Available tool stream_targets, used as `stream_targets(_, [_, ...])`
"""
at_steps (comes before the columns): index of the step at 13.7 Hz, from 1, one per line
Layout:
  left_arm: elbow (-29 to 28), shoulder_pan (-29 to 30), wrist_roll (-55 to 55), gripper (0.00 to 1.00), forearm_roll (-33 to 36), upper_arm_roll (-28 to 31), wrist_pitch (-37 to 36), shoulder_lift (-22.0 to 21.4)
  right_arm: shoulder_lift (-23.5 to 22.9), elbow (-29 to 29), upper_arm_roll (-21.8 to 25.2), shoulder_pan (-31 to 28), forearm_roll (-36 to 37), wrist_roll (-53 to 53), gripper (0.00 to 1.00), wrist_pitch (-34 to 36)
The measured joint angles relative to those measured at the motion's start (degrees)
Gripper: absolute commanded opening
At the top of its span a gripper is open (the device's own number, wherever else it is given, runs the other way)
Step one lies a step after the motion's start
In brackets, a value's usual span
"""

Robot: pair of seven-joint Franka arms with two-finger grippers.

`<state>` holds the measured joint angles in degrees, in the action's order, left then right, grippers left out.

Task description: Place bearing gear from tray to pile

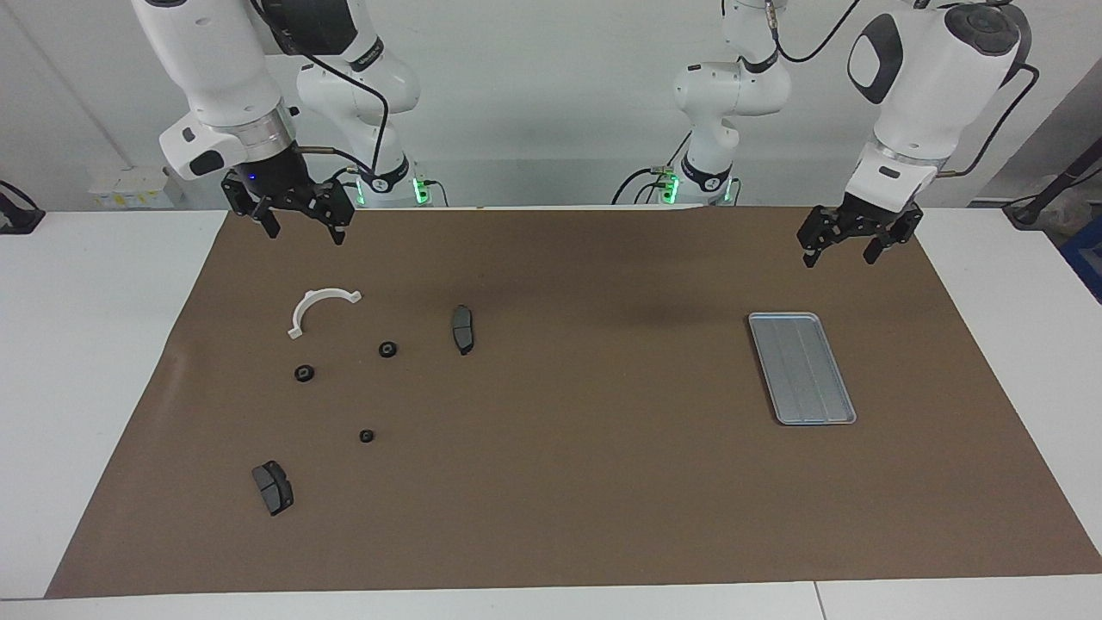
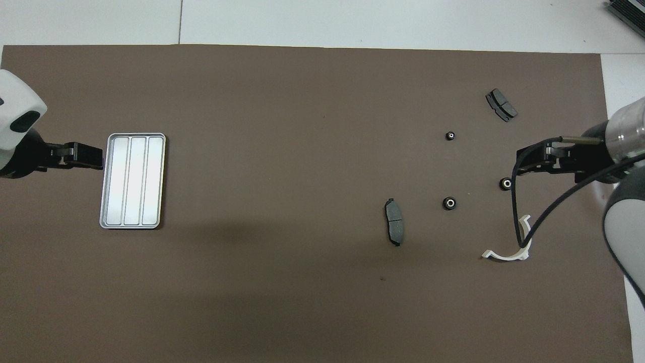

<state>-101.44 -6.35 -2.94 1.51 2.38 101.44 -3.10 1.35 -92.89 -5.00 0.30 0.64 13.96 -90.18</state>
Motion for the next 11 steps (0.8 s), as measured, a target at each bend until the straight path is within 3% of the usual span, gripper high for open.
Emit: stream_targets(11, [2.09, 2.79, 0.1, 1.0, -0.58, -0.01, -3.36, -0.68, 0.0, -0.01, -0.33, 0.25, 0.01, -2.61, 1.0, 0.0])
